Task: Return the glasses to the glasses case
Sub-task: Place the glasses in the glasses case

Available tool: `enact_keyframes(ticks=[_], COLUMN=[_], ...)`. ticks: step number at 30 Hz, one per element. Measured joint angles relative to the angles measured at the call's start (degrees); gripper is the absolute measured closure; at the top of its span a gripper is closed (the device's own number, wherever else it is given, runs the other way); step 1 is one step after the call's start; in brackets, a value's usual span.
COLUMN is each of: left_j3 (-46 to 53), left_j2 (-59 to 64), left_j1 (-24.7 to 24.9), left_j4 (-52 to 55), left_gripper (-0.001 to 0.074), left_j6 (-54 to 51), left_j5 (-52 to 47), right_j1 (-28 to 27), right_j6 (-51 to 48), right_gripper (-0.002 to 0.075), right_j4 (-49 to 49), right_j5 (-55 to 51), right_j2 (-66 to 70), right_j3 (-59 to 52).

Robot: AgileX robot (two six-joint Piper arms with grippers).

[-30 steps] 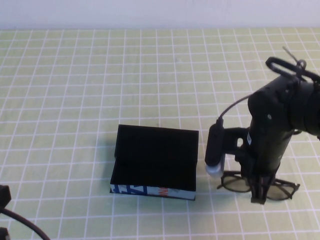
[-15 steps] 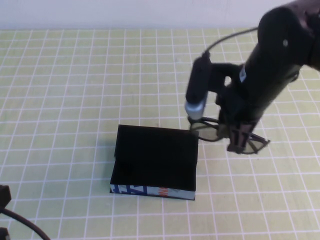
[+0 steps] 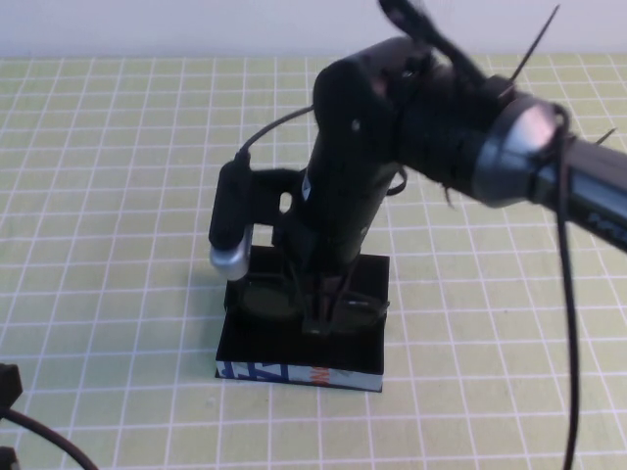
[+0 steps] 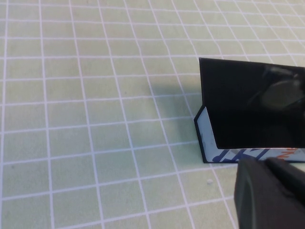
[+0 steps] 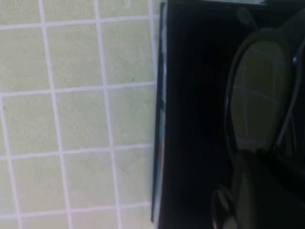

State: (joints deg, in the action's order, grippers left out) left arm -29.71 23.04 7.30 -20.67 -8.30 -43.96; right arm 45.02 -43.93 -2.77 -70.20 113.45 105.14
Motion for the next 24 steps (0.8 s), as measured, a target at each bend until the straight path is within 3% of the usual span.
enact_keyframes(ticks=[12, 19, 24], left_j3=[0.0, 0.0, 0.0], left_j2=[0.0, 0.0, 0.51], left_j1=[0.0, 0.0, 0.0], left_j4=[0.0, 0.0, -0.17], left_gripper=[0.0738, 0.0738, 0.0738], left_j6=[0.0, 0.0, -3.82], left_j5=[-1.38, -1.38, -1.49], right_j1=[0.14, 0.14, 0.14], right_j6=[0.0, 0.0, 1.36], right_gripper=[0.0718, 0.0599, 0.0576], right_j4=[-0.74, 0.42, 2.77], right_j5=[1.86, 1.96, 2.95], right_j2=[6.38, 6.38, 4.79], right_j3=[0.78, 1.01, 1.15])
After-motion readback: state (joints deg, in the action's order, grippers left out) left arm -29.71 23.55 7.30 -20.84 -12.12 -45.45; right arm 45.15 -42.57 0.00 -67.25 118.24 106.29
